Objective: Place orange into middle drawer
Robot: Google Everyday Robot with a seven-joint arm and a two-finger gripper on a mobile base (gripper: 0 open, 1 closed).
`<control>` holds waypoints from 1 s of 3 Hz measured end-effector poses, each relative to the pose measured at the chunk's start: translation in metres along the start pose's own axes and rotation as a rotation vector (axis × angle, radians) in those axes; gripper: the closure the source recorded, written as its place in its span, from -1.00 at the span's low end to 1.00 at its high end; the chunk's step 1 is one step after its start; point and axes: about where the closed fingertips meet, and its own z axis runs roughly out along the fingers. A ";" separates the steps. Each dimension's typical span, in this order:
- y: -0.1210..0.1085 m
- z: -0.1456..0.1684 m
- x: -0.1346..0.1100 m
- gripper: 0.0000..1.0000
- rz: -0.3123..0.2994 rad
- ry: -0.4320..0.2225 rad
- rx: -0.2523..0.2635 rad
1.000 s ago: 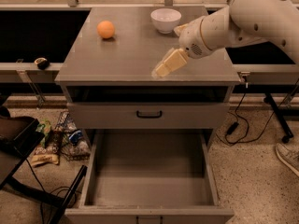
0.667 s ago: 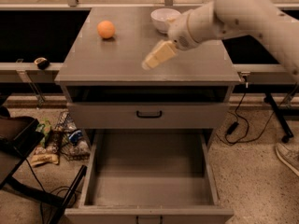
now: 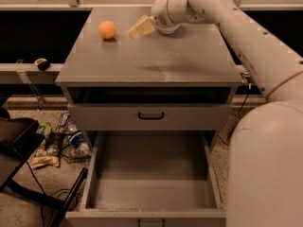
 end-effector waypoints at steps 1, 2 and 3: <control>-0.019 0.048 -0.004 -1.00 0.058 -0.109 0.026; -0.027 0.092 -0.011 -1.00 0.127 -0.250 0.026; -0.029 0.122 -0.014 -1.00 0.183 -0.326 0.038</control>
Offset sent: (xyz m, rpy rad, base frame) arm 0.1251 0.0839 -0.0214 0.4843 -0.0875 0.0483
